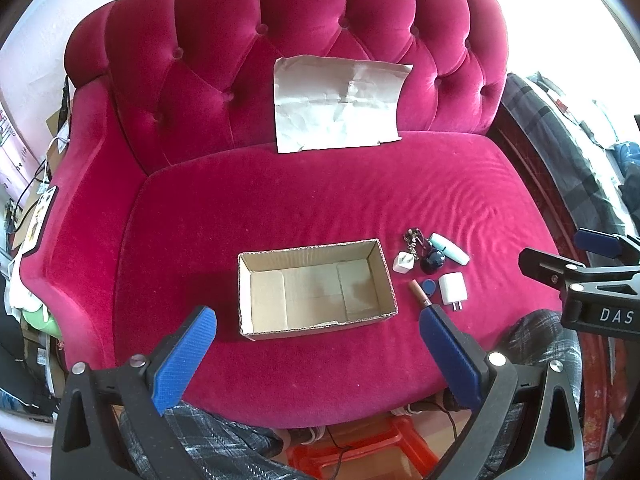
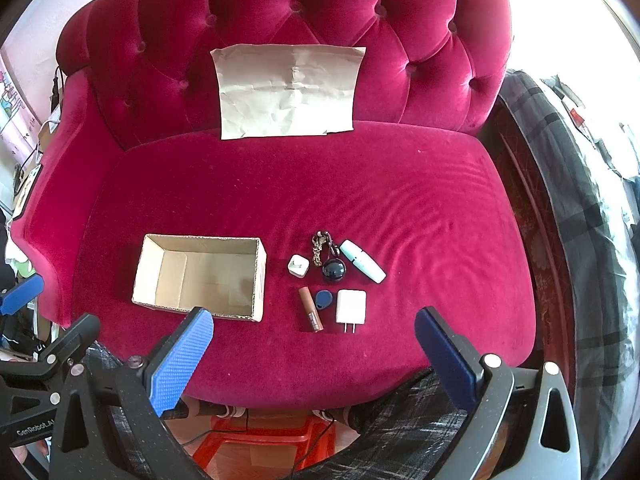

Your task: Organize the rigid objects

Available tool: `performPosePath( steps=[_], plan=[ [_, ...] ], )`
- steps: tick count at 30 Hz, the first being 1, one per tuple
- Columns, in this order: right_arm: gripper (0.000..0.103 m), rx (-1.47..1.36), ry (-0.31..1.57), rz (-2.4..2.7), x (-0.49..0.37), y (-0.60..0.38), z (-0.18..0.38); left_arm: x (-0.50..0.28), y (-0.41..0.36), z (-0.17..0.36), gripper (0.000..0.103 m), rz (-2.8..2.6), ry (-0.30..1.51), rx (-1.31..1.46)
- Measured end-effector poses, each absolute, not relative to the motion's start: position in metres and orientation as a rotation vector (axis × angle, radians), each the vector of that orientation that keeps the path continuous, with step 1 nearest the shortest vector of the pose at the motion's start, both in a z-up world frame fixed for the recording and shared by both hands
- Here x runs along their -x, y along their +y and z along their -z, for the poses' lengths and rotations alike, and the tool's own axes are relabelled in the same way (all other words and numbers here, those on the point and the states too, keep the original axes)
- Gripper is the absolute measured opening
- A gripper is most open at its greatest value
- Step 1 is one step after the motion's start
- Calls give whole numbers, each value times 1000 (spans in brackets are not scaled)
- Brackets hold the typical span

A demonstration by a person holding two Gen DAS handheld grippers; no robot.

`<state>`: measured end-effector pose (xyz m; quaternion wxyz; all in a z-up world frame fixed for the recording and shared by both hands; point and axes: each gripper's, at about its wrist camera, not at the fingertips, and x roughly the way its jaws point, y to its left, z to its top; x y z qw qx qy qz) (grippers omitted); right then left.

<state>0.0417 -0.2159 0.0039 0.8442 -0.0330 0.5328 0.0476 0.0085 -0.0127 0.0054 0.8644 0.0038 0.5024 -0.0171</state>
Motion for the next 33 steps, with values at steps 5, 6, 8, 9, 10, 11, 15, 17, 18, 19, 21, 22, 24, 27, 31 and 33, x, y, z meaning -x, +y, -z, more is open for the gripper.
performPosePath(
  steps=[5, 6, 8, 9, 10, 11, 15, 17, 18, 19, 21, 22, 24, 27, 31, 33],
  plan=[
    [103, 72, 1123, -100, -43, -216, -4, -10, -12, -2, 103, 38, 1055, -4],
    [103, 71, 1123, -100, -43, -216, -3, -11, -11, -2, 103, 40, 1057, -3],
    [103, 67, 1123, -100, -44, -217, -3, -12, -11, -1, 103, 45, 1063, -4],
    [103, 67, 1124, -99, -44, -217, -3, -12, -12, 0, 103, 48, 1064, -5],
    [103, 68, 1125, -99, -45, -217, -3, -14, -11, 0, 103, 49, 1065, -6],
    [103, 66, 1126, -100, -45, -217, -2, -14, -11, 0, 103, 47, 1064, -6],
    [103, 64, 1128, -93, -49, -217, -3, -17, -8, 0, 103, 45, 1062, -4],
    [103, 64, 1126, -93, -51, -217, -2, -18, -6, 2, 103, 44, 1064, -1],
    [103, 65, 1127, -93, -52, -217, -1, -19, -5, 3, 103, 44, 1066, 0],
    [103, 64, 1130, -92, -53, -217, 0, -20, -4, 4, 103, 45, 1068, 1],
    [103, 55, 1131, -94, -55, -218, 2, -22, -1, 6, 103, 46, 1066, -3],
    [103, 50, 1130, -95, -56, -219, 2, -23, 1, 7, 103, 42, 1064, -9],
    [103, 43, 1127, -100, -58, -221, 4, -27, 9, 14, 103, 36, 1063, -17],
    [103, 56, 1134, -95, -61, -221, 10, -34, 23, 27, 103, 20, 1084, -4],
    [103, 63, 1132, -102, -67, -221, 19, -42, 41, 52, 103, -15, 1113, -28],
    [103, 62, 1133, -102, -71, -220, 24, -47, 48, 61, 103, -29, 1115, -35]
  ],
)
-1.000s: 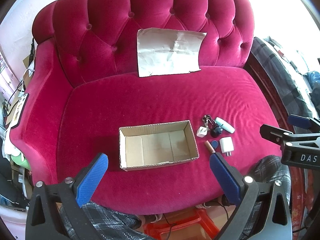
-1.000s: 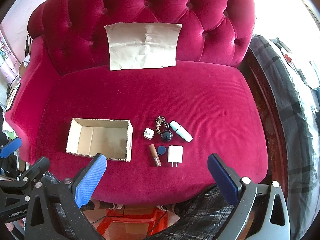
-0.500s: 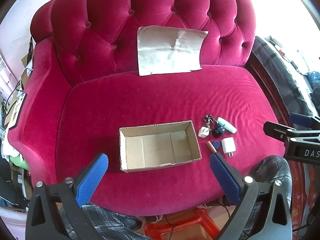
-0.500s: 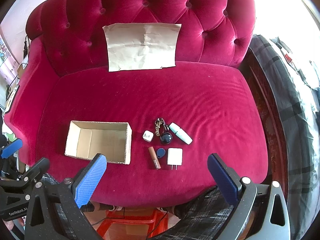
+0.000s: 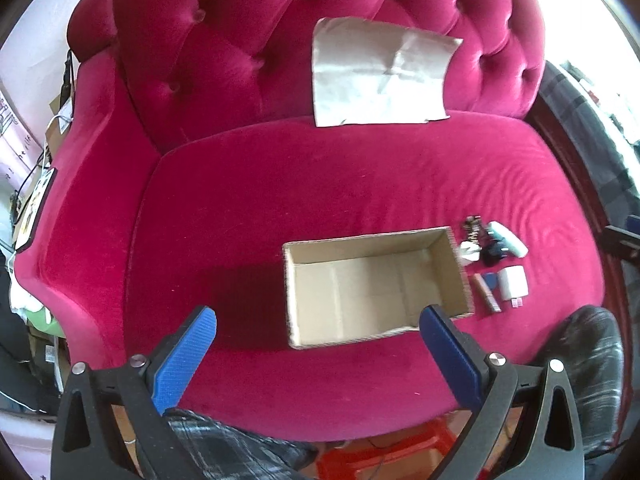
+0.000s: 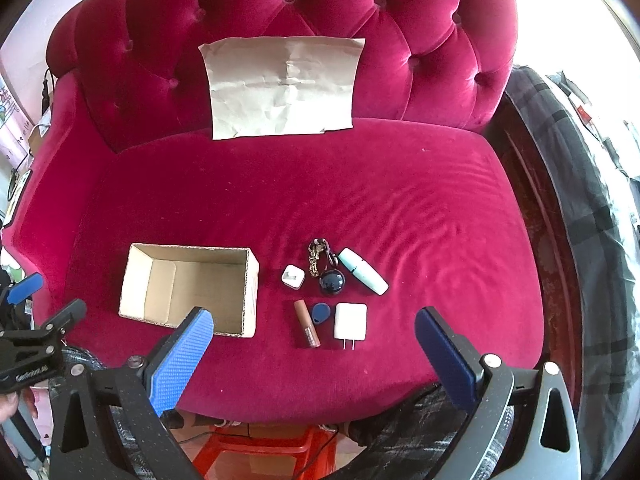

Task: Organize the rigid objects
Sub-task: 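Move the left tool to the cardboard box wall and clamp it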

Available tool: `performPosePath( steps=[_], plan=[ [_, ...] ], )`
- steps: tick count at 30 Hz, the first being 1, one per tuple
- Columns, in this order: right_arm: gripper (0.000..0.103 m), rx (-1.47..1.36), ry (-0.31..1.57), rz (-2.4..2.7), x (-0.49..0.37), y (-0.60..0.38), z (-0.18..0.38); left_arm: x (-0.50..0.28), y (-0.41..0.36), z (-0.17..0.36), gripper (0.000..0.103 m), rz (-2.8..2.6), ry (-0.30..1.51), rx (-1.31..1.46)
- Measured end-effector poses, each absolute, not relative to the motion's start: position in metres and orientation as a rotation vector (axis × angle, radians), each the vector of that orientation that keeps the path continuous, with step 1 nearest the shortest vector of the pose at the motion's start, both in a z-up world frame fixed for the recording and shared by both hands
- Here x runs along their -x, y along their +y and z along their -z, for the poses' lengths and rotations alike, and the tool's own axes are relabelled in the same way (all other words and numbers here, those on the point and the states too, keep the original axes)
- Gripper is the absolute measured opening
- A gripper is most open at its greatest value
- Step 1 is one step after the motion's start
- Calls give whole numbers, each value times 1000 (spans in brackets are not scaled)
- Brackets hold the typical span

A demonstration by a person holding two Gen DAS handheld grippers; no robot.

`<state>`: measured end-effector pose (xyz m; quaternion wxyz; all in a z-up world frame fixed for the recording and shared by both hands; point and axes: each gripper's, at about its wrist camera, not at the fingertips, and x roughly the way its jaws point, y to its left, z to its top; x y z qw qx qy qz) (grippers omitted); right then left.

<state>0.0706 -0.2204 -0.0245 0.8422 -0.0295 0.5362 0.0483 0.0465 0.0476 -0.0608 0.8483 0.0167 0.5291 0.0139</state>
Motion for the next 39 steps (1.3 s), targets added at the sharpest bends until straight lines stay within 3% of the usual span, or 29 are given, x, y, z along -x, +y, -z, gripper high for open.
performPosePath(
  steps=[22, 25, 27, 31, 33, 35, 39],
  plan=[
    [103, 80, 1146, -64, -105, -228, 81, -93, 106, 206, 101, -90, 1243, 53],
    [103, 79, 1152, -57, -108, -230, 90, -95, 106, 218, 85, -79, 1247, 40],
    [103, 79, 1159, -49, -109, -233, 96, -96, 106, 222, 60, -70, 1257, 45],
    [103, 72, 1180, -35, -113, -239, 109, -97, 107, 233, 34, -20, 1294, 80],
    [103, 66, 1186, -24, -114, -243, 114, -98, 108, 239, 15, 18, 1297, 119],
    [103, 50, 1195, -20, -115, -247, 118, -97, 101, 238, 7, 33, 1268, 84],
    [103, 40, 1191, -19, -117, -253, 121, -96, 100, 238, 7, 20, 1253, 85]
  ],
)
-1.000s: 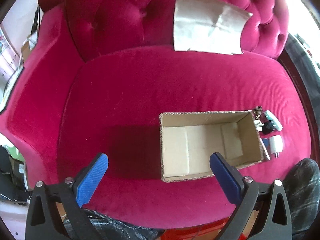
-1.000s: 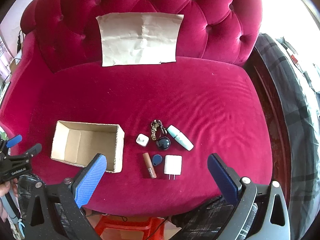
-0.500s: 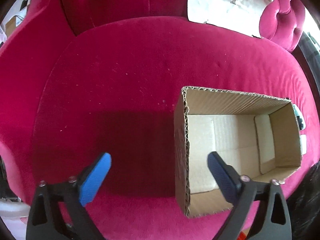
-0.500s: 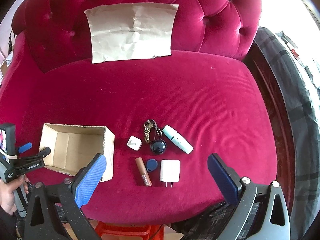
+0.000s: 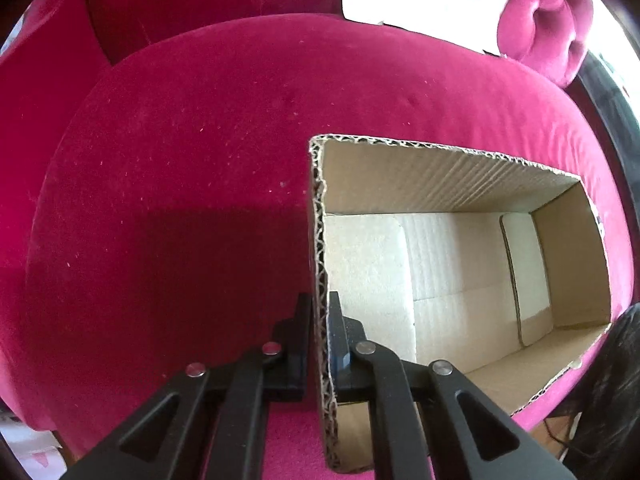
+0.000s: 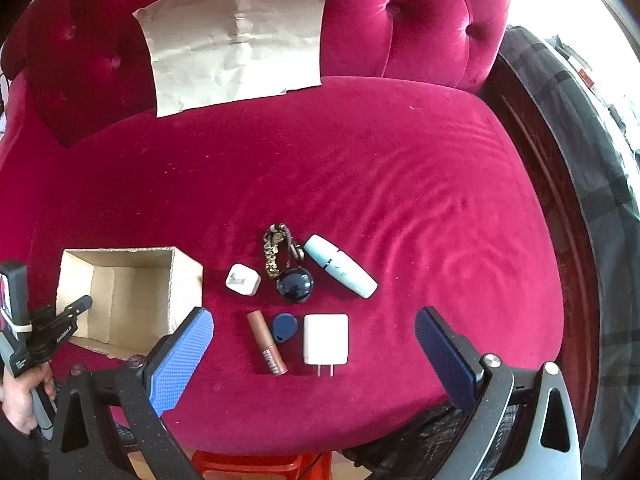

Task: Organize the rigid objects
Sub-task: 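Move the left tool to the cardboard box wall and clamp it, then grasp the white wall charger with the right gripper while left holds box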

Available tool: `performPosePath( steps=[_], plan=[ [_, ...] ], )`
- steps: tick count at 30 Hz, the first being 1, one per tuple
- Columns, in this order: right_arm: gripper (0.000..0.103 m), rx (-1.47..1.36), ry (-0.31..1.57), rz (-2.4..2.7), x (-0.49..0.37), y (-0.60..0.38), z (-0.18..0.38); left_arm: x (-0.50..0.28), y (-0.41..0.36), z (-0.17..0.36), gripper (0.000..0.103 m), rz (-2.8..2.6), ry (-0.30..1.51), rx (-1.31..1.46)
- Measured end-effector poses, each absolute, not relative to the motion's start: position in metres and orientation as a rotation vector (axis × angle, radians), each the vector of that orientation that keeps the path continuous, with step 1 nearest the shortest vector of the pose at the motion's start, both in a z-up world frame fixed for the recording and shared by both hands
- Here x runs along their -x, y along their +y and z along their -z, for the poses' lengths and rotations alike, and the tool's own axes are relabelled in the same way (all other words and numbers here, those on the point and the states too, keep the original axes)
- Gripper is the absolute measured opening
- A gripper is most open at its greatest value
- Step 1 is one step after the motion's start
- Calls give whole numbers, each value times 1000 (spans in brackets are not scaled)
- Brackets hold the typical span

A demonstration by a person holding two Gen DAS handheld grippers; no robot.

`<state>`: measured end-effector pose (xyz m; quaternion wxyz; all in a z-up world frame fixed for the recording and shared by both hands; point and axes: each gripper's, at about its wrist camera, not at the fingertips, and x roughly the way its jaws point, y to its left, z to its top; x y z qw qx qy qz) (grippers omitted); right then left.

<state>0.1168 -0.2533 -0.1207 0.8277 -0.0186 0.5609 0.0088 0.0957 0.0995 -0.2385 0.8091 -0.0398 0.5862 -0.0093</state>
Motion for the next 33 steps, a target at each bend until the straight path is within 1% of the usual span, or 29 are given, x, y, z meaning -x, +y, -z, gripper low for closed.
performPosePath(
  steps=[11, 16, 33],
  plan=[
    [103, 58, 1224, -34, -122, -264, 153, -97, 88, 241, 7, 6, 1255, 69],
    [103, 53, 1262, -35, -122, -271, 177, -104, 67, 242, 7, 1, 1260, 70],
    [103, 36, 1323, -54, -129, -287, 253, -106, 54, 251, 7, -6, 1261, 23]
  ],
)
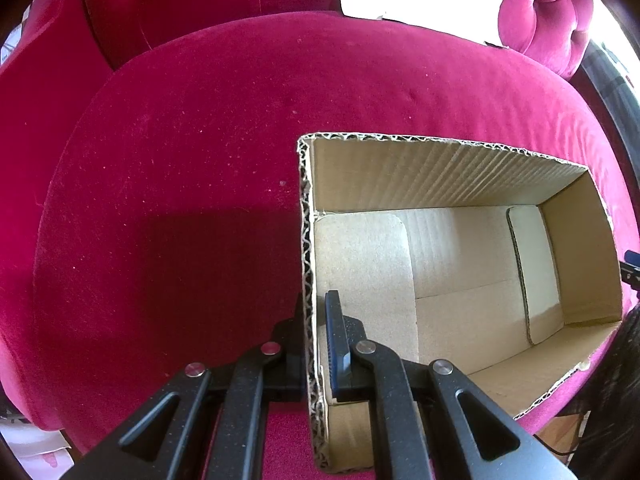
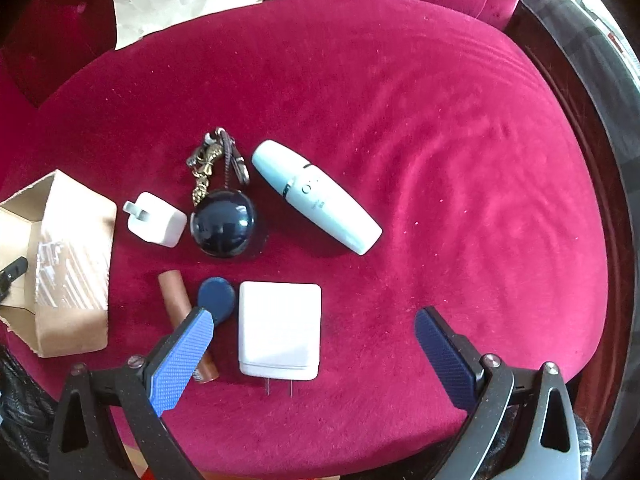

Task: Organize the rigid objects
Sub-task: 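Grasp the white wall charger with the right gripper while left holds box, then carry the white charger with the right gripper over the box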

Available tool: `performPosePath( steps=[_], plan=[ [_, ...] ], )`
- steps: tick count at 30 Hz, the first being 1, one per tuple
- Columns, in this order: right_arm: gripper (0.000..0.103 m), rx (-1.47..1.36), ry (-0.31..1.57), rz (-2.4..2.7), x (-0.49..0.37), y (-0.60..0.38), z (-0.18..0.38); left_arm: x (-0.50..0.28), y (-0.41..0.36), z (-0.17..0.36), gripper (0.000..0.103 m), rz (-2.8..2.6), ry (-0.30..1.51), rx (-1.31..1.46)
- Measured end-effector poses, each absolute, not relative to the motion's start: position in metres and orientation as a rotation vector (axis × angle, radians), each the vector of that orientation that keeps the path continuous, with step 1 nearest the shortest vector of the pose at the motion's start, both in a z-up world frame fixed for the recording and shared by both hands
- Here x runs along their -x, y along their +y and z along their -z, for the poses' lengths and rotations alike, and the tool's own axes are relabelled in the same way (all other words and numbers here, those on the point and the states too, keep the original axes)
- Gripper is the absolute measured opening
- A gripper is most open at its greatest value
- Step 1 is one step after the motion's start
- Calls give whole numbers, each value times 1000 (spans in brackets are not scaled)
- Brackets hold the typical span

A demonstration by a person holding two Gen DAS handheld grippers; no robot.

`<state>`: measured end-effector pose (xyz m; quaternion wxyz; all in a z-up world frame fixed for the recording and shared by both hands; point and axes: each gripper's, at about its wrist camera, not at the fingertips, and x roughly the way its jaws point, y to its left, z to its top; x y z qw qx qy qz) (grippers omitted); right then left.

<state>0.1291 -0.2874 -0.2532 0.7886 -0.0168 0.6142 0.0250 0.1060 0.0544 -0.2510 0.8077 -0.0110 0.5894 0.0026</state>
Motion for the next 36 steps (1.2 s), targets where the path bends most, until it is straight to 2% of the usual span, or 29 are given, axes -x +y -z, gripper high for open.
performPosePath(
  steps=[4, 7, 8, 9, 10, 11, 12, 23, 36],
  plan=[
    [102, 23, 1327, -67, -127, -290, 261, -105, 56, 253, 7, -2, 1263, 12],
    [93, 16, 1324, -73, -130, -291, 268, -106, 54, 252, 8, -5, 1266, -6],
    [85, 6, 1330, -84, -130, -292, 270, -106, 54, 253, 8, -6, 1265, -5],
    [72, 1, 1337, -93, -131, -293, 272, -106, 54, 253, 7, -5, 1263, -3],
    [65, -1, 1340, -101, -131, -294, 275, -106, 54, 254, 7, -4, 1262, -3],
    [47, -6, 1345, -114, -130, -294, 276, -105, 54, 254, 8, -2, 1260, -3],
    [46, -11, 1349, -134, -130, -292, 276, -104, 55, 254, 8, -2, 1259, -1],
    [46, 27, 1324, -124, -126, -283, 271, -104, 50, 251, 8, -17, 1261, -7],
    [46, 14, 1288, -134, -126, -267, 222, -103, 44, 248, 8, -34, 1252, -12]
  ],
)
